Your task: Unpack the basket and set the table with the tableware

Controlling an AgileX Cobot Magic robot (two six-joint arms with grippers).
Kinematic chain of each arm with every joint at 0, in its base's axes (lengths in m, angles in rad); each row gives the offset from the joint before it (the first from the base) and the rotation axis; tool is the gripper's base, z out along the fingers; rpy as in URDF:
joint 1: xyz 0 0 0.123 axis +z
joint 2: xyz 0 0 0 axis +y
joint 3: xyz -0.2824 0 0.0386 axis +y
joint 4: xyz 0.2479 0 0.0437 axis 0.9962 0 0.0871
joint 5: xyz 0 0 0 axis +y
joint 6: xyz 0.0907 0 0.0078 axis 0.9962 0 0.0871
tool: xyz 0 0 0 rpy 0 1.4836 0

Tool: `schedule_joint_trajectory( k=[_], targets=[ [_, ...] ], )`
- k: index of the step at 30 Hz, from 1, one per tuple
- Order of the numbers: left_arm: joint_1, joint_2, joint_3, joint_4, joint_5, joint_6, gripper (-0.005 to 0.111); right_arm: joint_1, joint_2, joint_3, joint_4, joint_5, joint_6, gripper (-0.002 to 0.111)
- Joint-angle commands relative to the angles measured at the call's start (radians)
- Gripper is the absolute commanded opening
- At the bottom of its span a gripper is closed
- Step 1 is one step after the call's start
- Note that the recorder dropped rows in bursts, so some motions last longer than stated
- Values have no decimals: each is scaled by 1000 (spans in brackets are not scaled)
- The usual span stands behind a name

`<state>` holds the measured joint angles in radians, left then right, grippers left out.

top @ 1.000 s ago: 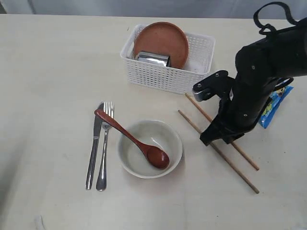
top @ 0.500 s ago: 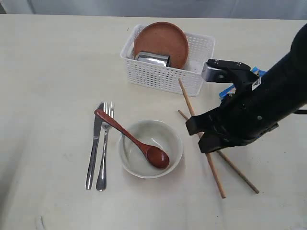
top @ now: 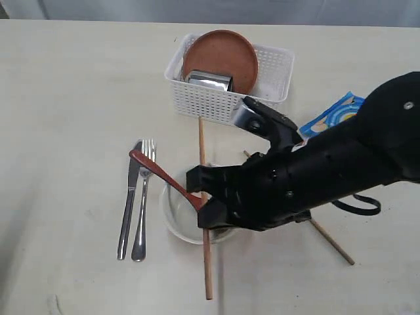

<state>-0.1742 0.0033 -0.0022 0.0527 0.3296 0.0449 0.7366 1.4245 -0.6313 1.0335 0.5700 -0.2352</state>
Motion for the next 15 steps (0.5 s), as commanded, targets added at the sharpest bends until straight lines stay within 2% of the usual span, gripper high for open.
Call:
schedule_joint_trajectory(
  k=[1,15],
  targets=[
    [2,-3,2,-2,-8,0,0,22,84,5,96,-78,-14,0],
    [2,-3,2,-2,-8,0,0,22,272,-119,104,-90,-42,0]
  ],
)
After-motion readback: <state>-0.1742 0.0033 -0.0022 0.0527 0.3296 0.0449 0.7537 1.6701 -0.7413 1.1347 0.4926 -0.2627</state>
